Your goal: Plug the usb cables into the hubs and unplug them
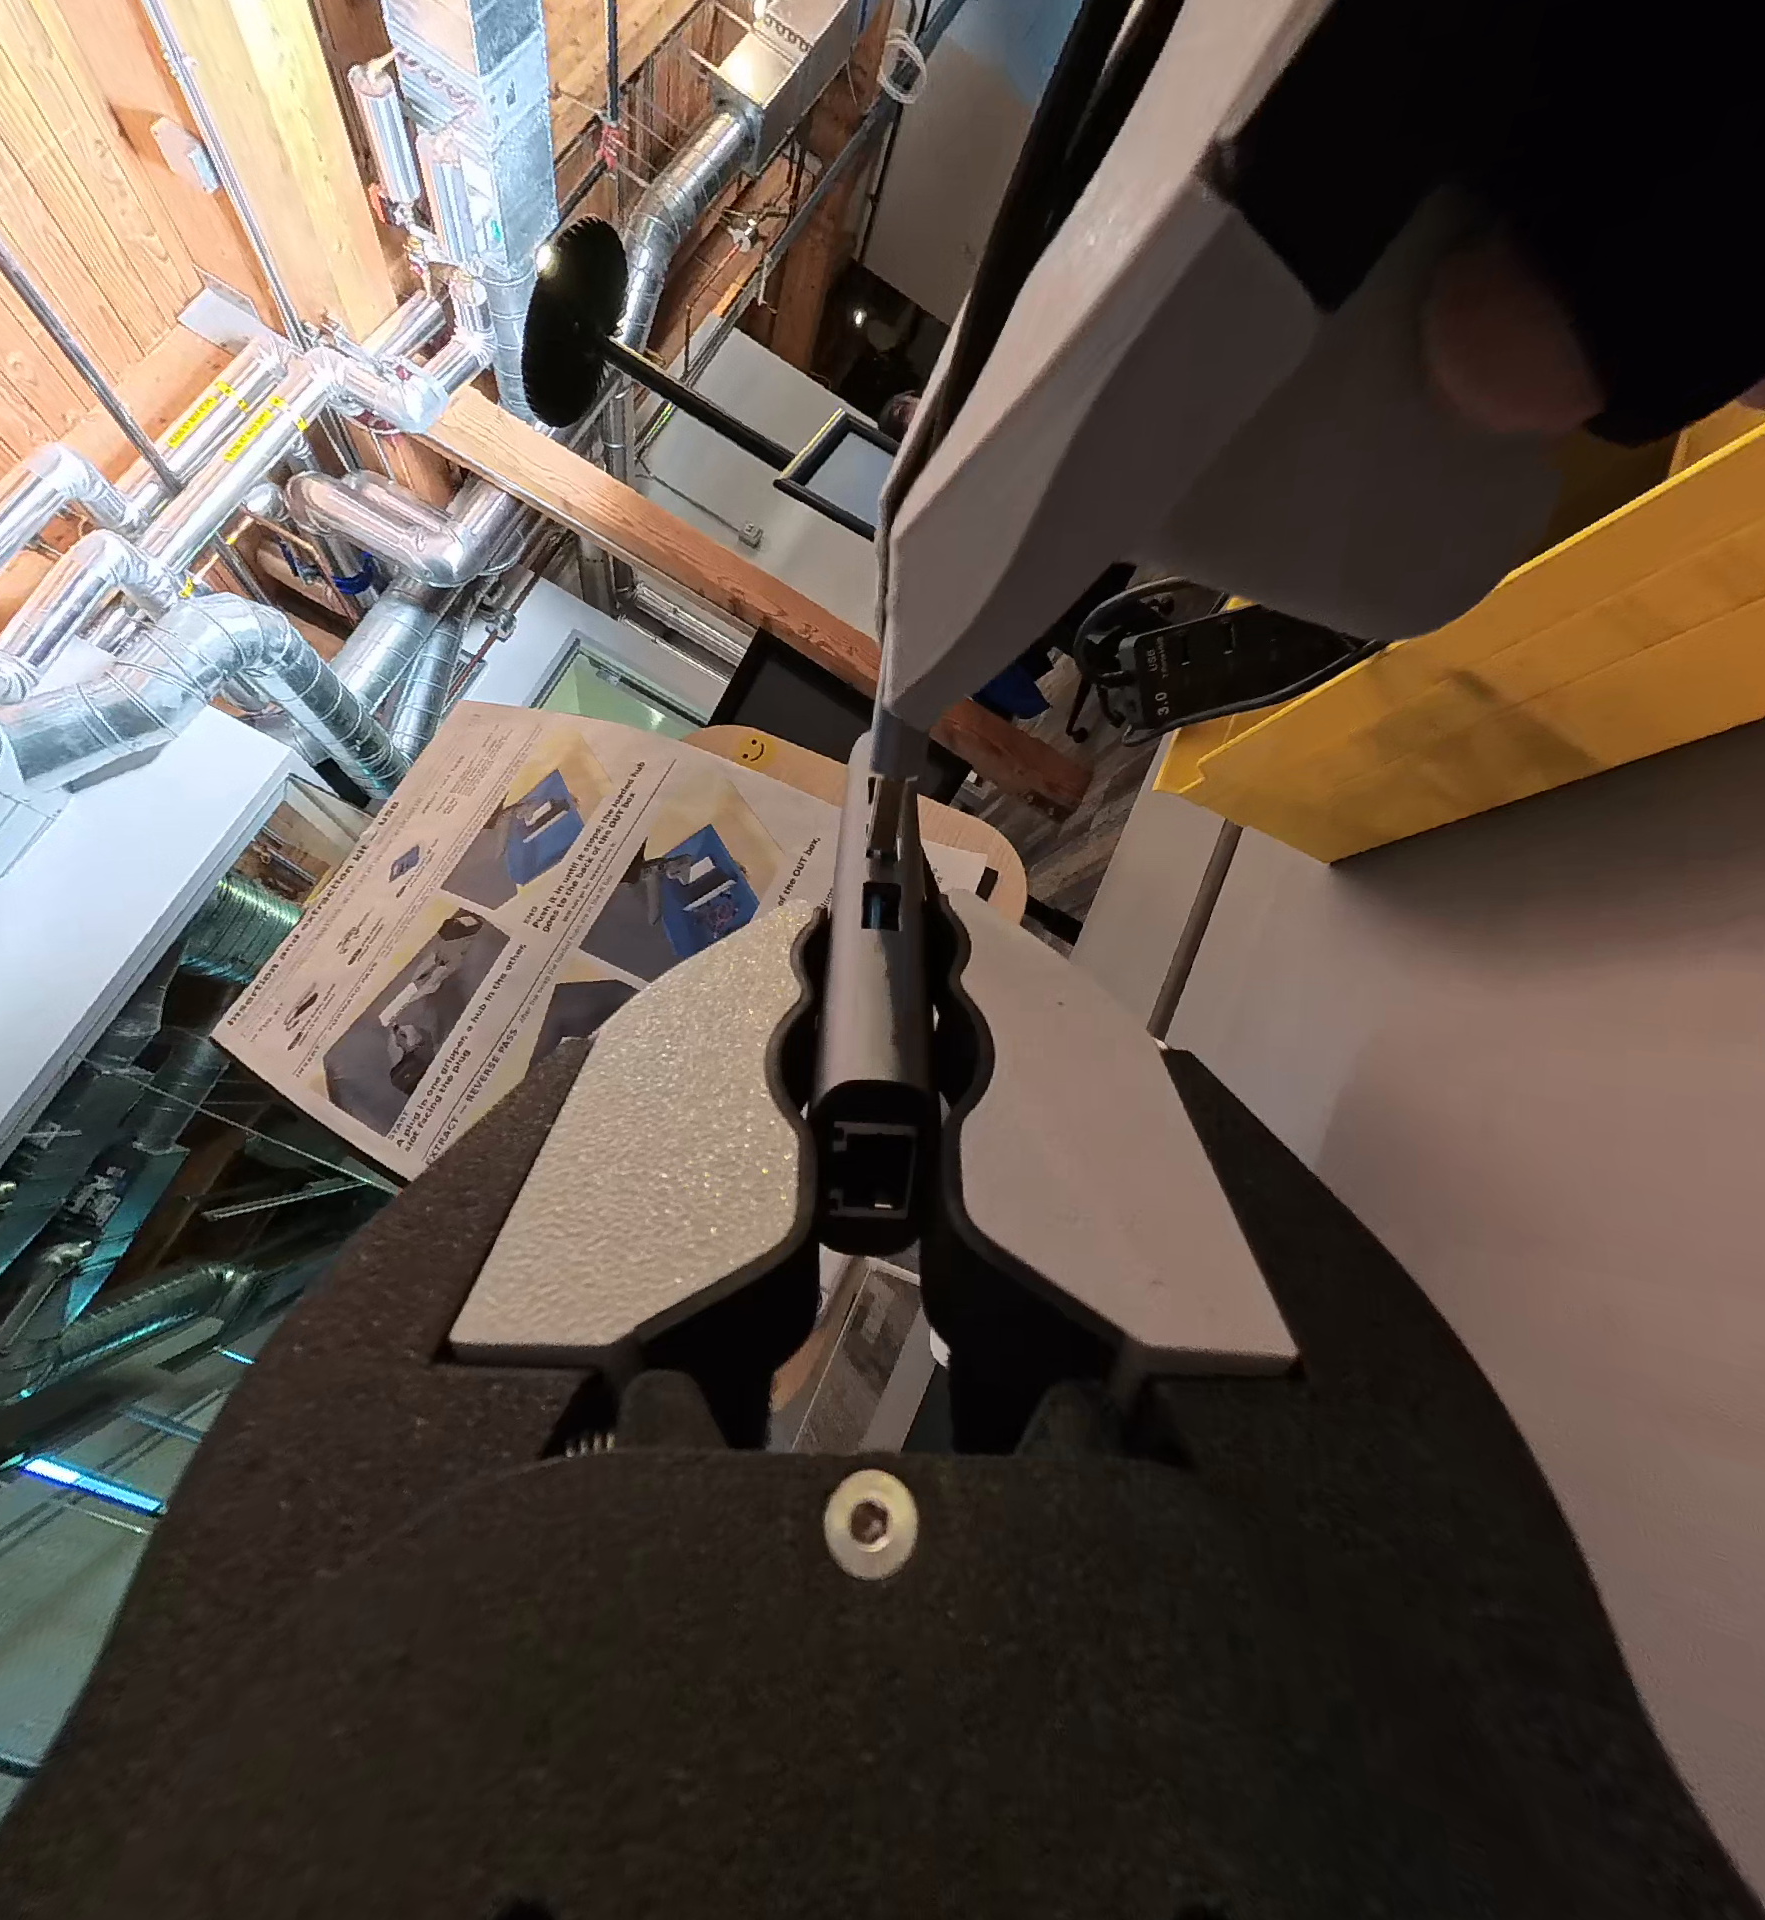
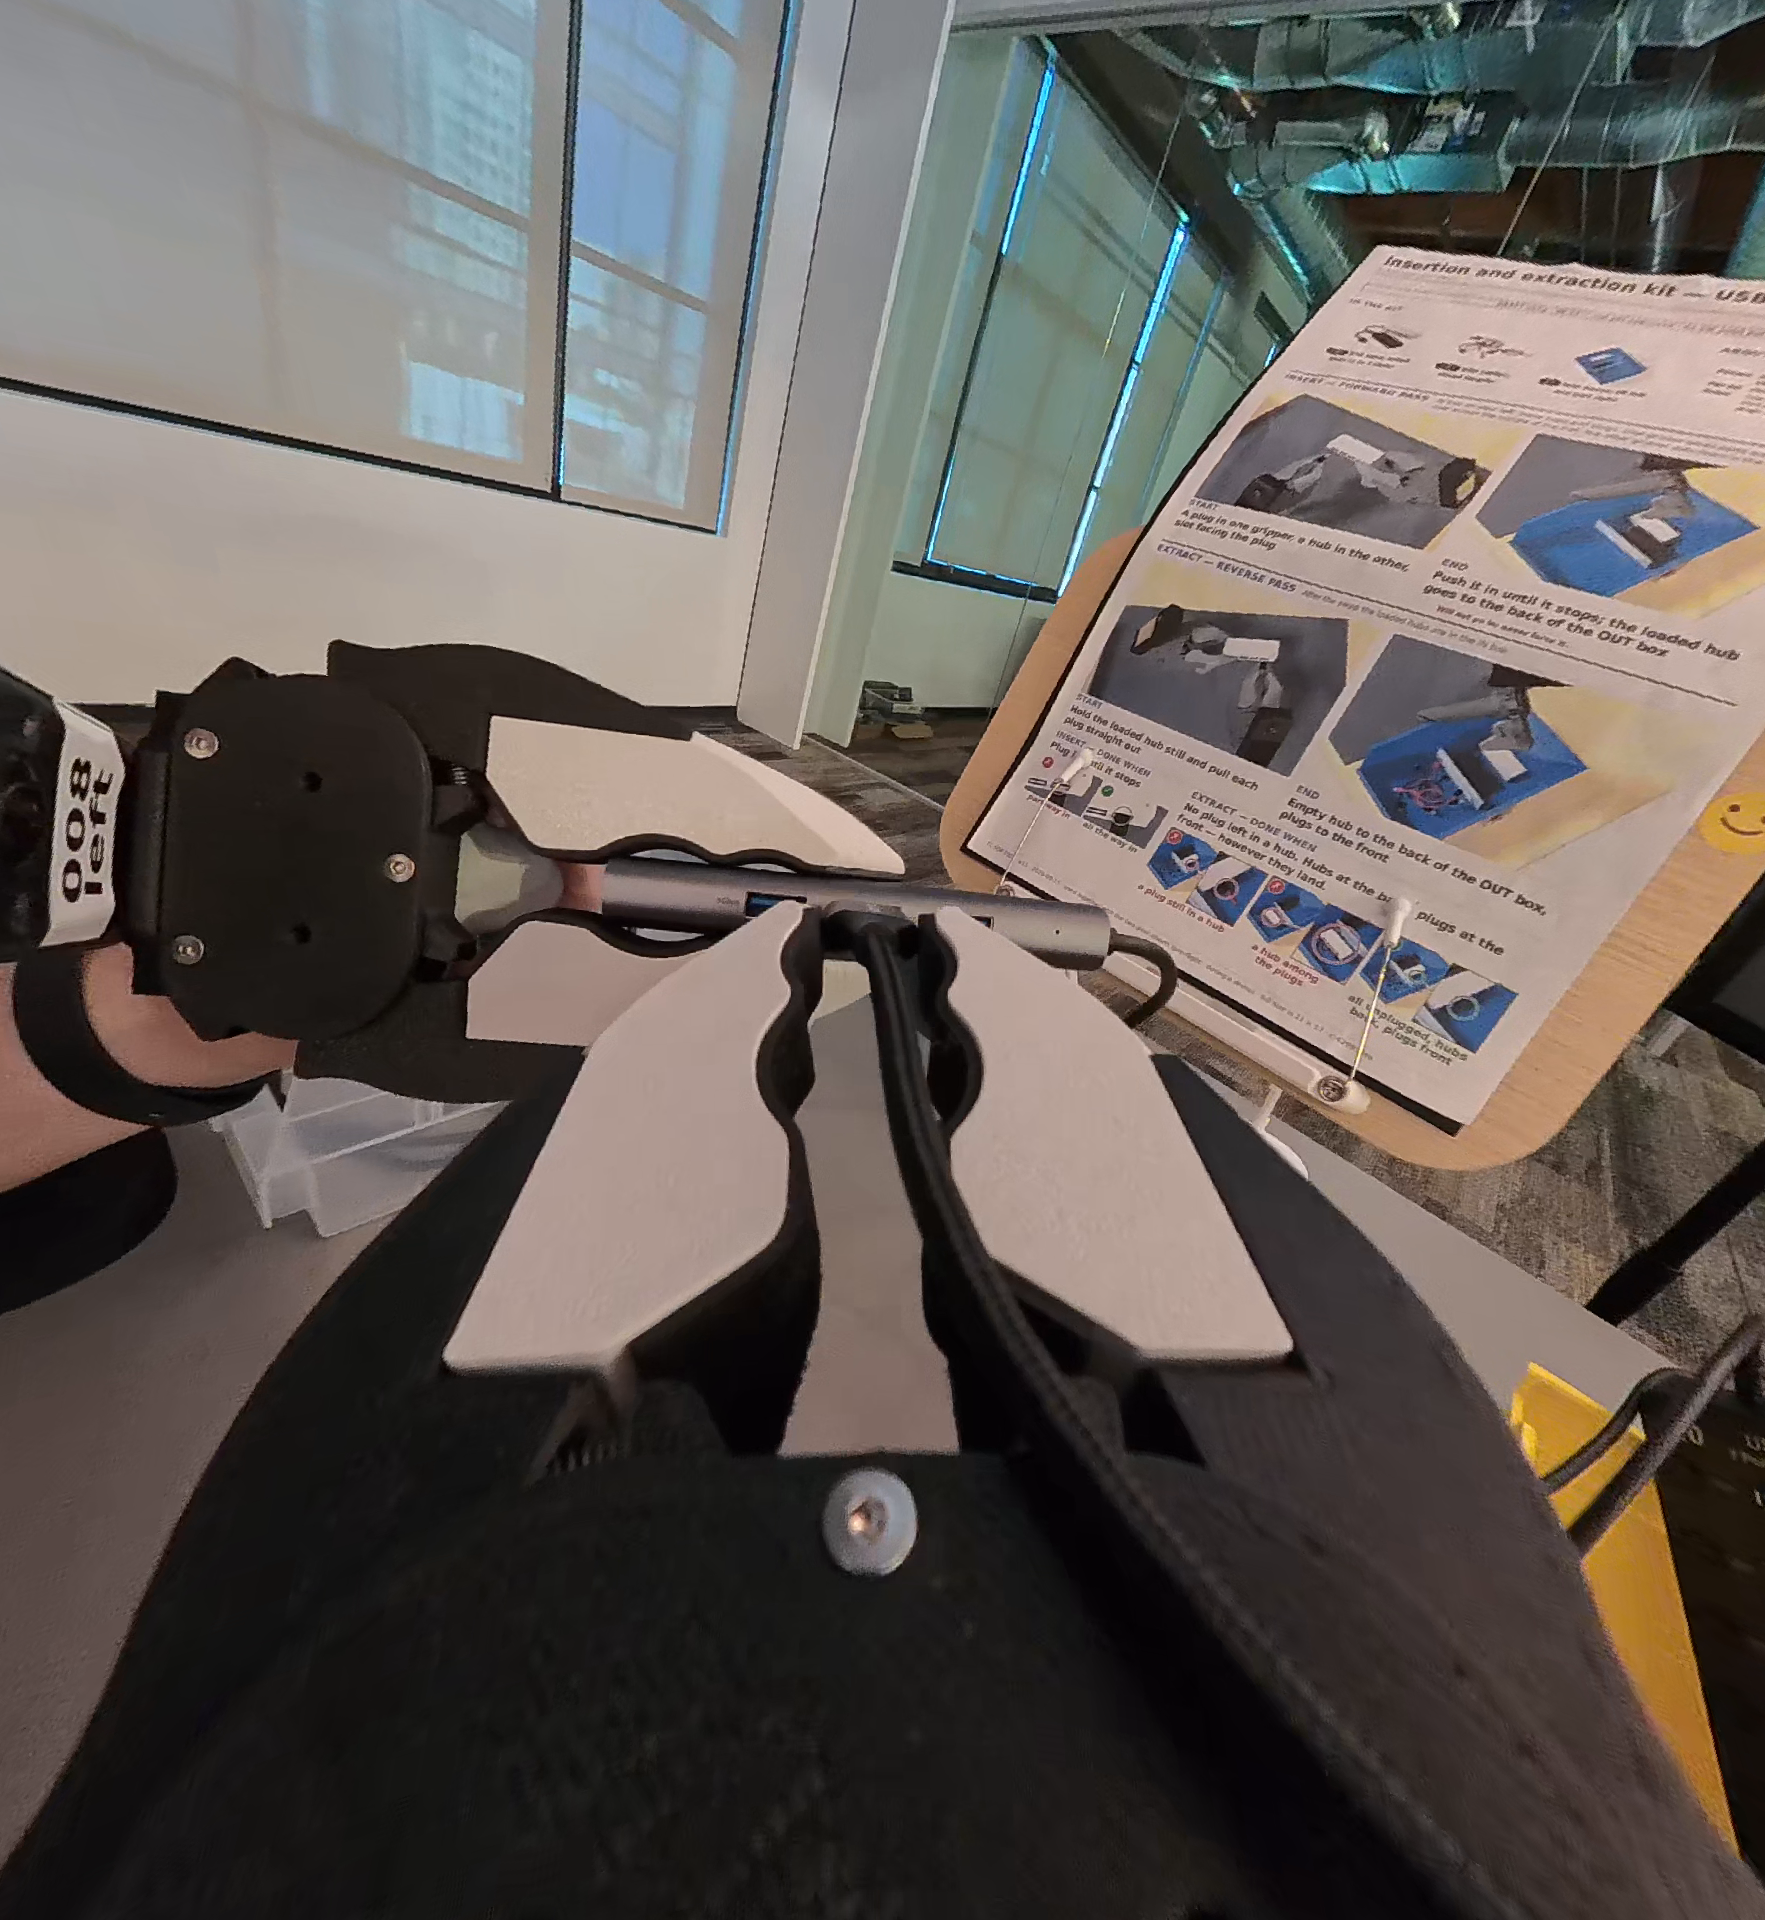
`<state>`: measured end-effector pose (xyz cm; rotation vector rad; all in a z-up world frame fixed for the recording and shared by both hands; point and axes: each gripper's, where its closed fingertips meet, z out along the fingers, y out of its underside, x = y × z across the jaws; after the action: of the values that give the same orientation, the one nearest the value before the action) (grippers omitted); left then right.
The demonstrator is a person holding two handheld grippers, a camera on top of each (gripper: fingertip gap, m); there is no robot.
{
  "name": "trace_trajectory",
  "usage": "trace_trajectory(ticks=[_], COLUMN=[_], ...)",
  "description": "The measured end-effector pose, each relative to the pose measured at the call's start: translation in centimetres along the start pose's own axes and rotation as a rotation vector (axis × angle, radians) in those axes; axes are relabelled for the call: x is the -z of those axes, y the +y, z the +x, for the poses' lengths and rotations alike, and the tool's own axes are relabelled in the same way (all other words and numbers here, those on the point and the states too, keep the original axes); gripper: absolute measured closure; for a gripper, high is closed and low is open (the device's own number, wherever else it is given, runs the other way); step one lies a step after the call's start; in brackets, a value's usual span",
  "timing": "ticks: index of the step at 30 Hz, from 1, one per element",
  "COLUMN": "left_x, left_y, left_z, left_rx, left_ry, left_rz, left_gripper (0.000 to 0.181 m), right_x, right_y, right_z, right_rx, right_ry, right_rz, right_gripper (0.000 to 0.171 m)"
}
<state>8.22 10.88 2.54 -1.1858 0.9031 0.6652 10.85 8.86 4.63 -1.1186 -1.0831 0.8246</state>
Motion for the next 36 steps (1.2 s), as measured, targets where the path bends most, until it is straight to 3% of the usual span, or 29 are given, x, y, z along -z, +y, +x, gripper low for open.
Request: trace_trajectory(ticks=[36], left_x=[0.7], left_y=[-1.4], left_z=[0.4], left_rx=[0.0], left_ry=[0.049], left_rz=[0.066], left_gripper=[0.165], right_x=[0.6], right_y=[0.0], right_z=[-0.5], right_rx=[-0.033], right_ry=[-0.094], right_rz=[-0.035], right_gripper=[0.153])
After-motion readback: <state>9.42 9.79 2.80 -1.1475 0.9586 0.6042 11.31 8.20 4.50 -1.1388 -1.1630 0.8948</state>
